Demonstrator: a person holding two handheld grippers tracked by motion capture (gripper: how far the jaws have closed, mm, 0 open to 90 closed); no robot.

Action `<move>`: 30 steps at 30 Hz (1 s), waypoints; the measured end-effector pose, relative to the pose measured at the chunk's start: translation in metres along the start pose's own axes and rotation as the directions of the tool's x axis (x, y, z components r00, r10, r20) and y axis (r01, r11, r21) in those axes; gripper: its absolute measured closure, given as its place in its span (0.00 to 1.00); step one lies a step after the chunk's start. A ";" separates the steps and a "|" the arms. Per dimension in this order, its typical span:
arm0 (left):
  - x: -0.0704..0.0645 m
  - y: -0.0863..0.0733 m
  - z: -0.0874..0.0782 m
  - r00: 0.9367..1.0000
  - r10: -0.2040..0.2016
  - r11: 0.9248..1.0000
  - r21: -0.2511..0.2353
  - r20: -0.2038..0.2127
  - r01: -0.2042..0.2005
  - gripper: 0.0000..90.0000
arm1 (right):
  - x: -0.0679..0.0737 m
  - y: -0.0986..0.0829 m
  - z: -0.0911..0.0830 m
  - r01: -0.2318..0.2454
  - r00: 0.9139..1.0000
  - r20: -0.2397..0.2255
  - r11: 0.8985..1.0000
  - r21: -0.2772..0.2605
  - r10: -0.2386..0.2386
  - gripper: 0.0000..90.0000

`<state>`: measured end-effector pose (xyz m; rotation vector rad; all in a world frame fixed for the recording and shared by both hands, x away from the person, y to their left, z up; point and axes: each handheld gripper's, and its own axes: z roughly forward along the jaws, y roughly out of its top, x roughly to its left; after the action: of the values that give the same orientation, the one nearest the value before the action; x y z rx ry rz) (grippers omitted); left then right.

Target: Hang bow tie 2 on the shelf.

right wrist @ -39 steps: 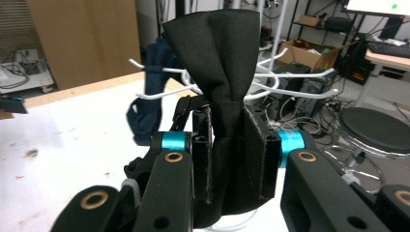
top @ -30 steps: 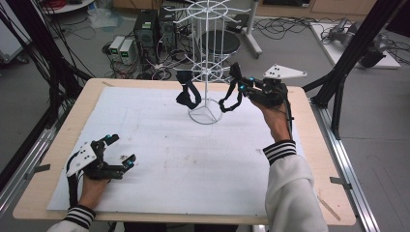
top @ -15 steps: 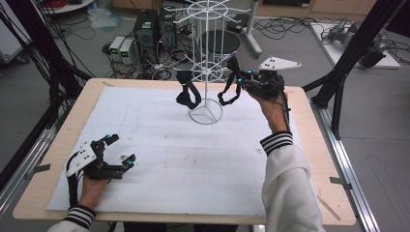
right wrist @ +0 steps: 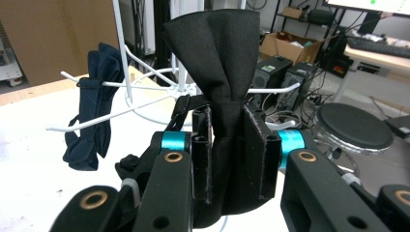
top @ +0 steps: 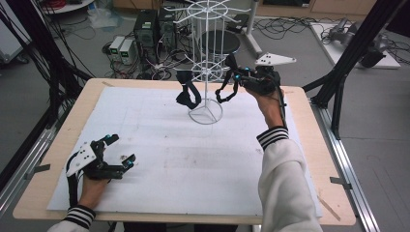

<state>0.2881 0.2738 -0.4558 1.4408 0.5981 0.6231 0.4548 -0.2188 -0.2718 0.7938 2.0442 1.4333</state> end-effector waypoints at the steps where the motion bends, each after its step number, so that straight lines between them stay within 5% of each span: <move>1: 0.000 0.000 0.000 1.000 0.000 1.000 0.000 0.000 0.000 0.02 | 0.000 0.000 0.001 0.001 1.000 -0.002 1.000 0.003 -0.001 0.83; 23: 0.000 0.000 0.000 1.000 0.001 1.000 0.000 0.001 -0.001 0.02 | 0.000 -0.002 0.013 -0.018 0.999 -0.028 1.000 0.011 0.018 0.81; 25: 0.000 0.000 0.000 1.000 0.001 1.000 0.000 0.001 -0.001 0.02 | 0.000 -0.002 0.014 -0.017 0.999 -0.037 1.000 0.011 0.017 0.77; 28: 0.000 0.000 0.000 1.000 0.001 1.000 0.001 0.002 -0.001 0.02 | 0.001 -0.003 0.014 -0.015 0.998 -0.064 1.000 0.013 0.015 0.58; 30: 0.000 0.000 0.000 1.000 0.001 1.000 0.000 0.001 -0.001 0.02 | 0.003 -0.002 0.015 0.003 0.998 -0.065 1.000 0.020 -0.002 0.57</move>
<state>0.2882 0.2740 -0.4558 1.4414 0.5971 0.6233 0.4625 -0.2077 -0.2786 0.7618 2.1101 1.4577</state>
